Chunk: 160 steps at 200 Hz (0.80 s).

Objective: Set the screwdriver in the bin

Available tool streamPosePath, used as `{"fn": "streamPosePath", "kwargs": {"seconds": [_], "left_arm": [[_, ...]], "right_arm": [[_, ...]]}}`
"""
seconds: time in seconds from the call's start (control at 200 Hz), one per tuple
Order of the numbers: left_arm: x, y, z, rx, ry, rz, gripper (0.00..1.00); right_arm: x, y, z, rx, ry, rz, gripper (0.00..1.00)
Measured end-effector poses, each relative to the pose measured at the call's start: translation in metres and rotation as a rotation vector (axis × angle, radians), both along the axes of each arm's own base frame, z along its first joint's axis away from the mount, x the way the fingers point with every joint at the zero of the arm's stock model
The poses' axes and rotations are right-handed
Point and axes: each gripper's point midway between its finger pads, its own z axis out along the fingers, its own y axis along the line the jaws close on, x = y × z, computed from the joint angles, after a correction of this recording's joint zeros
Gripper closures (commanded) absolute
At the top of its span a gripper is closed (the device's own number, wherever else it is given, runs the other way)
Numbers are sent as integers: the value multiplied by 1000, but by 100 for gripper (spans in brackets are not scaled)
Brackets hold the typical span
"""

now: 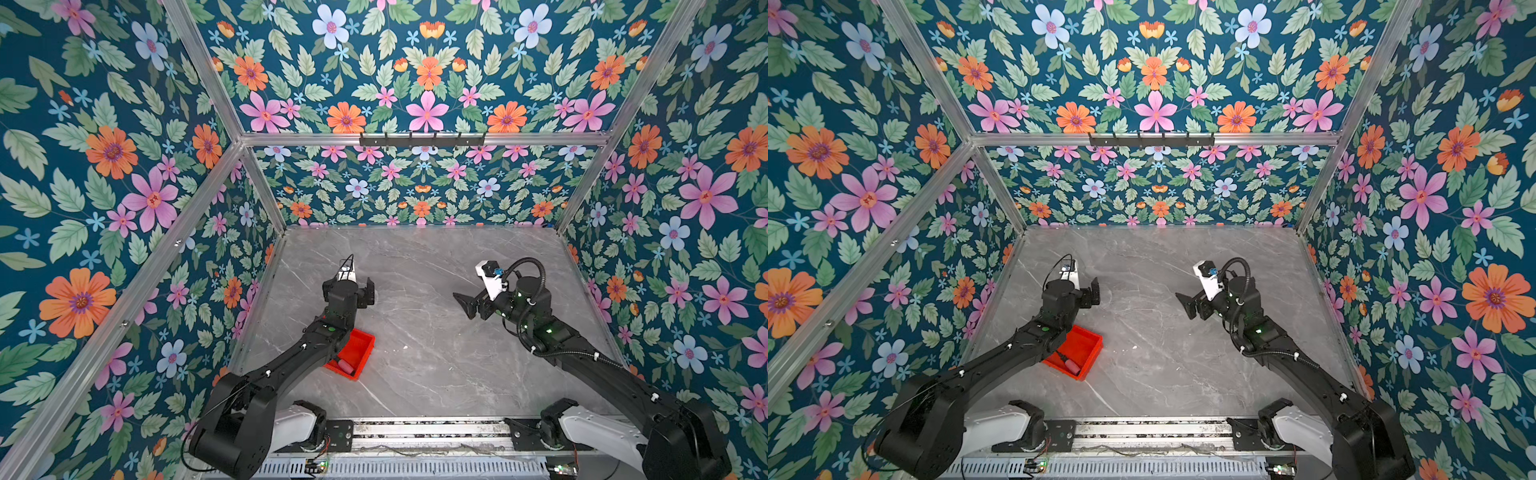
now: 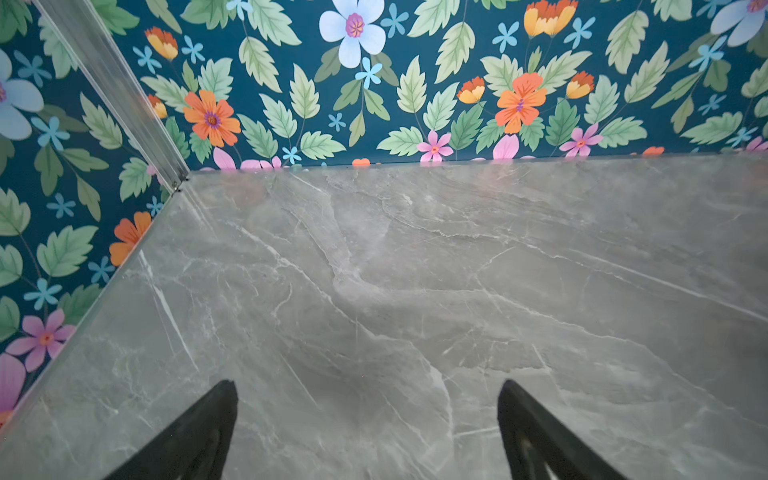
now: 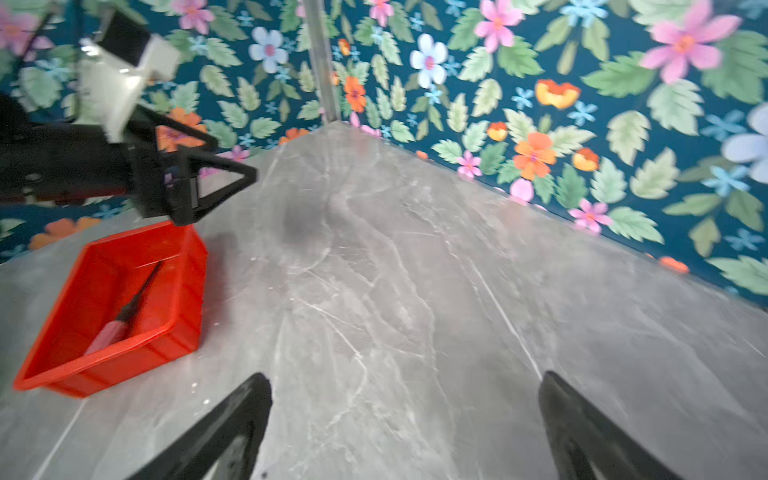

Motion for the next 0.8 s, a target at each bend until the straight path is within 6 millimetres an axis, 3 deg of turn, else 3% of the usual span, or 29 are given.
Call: {"fn": "streamPosePath", "kwargs": {"seconds": [0.2, 0.34, 0.435, 0.65, 0.8], "left_arm": [[0, 44, -22, 77, -46, 68, 1], [-5, 72, -41, 80, -51, 125, 1], [-4, 81, -48, 79, -56, 143, 1], [2, 104, -60, 60, -77, 187, 1], [2, 123, -80, 19, -70, 224, 1]], "right_arm": [[28, -98, -30, 23, 30, -339, 1], [31, -160, -59, 21, 65, -545, 1], [30, -190, -83, 31, 119, -655, 1], [37, -200, -111, 64, 176, -699, 1], [35, -195, -145, 60, 232, -673, 1]]}}
